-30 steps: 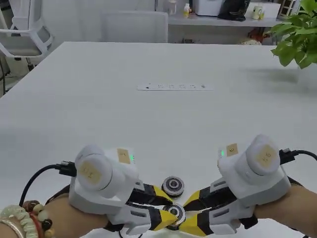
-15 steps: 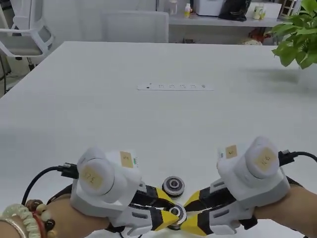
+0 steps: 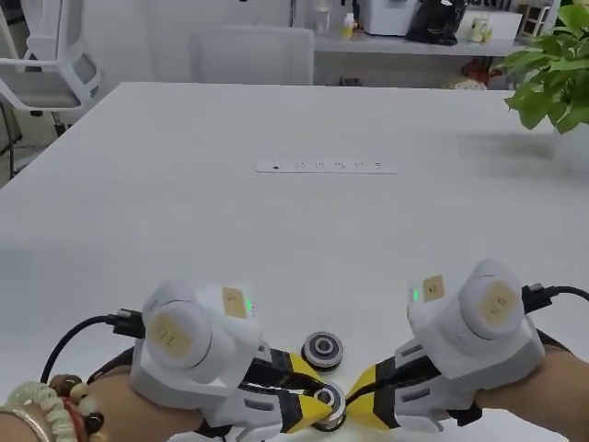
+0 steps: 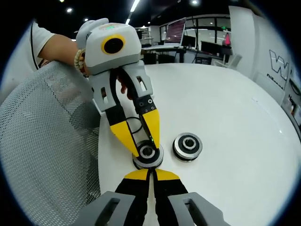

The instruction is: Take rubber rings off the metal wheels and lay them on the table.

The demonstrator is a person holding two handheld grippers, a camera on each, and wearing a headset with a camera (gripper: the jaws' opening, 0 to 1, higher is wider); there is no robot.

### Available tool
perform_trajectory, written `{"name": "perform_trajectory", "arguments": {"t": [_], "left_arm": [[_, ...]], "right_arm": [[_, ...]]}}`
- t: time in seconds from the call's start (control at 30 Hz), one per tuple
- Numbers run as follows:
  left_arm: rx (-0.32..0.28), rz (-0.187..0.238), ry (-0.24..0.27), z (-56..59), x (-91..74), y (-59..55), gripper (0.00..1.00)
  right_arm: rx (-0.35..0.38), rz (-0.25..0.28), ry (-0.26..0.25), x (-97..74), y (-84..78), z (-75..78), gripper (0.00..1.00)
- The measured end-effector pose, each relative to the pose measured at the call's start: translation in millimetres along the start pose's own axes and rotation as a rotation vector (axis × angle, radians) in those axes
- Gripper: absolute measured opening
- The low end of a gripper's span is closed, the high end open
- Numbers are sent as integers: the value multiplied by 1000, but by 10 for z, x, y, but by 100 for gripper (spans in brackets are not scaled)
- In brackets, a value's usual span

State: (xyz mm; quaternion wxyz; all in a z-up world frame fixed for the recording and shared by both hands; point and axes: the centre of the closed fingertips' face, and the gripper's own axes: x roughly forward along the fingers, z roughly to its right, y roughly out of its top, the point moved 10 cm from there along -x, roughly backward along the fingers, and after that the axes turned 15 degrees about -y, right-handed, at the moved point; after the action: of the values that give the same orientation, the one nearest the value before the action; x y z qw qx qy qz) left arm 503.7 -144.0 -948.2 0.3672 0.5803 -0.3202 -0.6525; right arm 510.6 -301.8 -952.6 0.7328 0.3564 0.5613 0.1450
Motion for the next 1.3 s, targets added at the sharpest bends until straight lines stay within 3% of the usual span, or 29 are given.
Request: {"name": "perform_trajectory", "arguments": {"t": [0.13,0.3,0.5,0.63,0.67,1.3], "left_arm": [[-1,0,2,1,-2,0,14],[6,-4,8,-1,-1,4,14],[5,-4,10,-2,-3,4,14],[5,-3,10,-4,-3,2,14],[5,-3,10,-4,-4,2,14],[2,-7,15,-6,-5,-1,13]], "right_arm": [[26,-12,-4,17,11,14,0],[217,-82,-17,33,10,60,0],[376,-74,1,-11,-7,120,0],[481,-30,38,-45,26,142,0],[482,-56,34,-54,13,157,0],[514,-20,64,-87,86,101,0]]}}
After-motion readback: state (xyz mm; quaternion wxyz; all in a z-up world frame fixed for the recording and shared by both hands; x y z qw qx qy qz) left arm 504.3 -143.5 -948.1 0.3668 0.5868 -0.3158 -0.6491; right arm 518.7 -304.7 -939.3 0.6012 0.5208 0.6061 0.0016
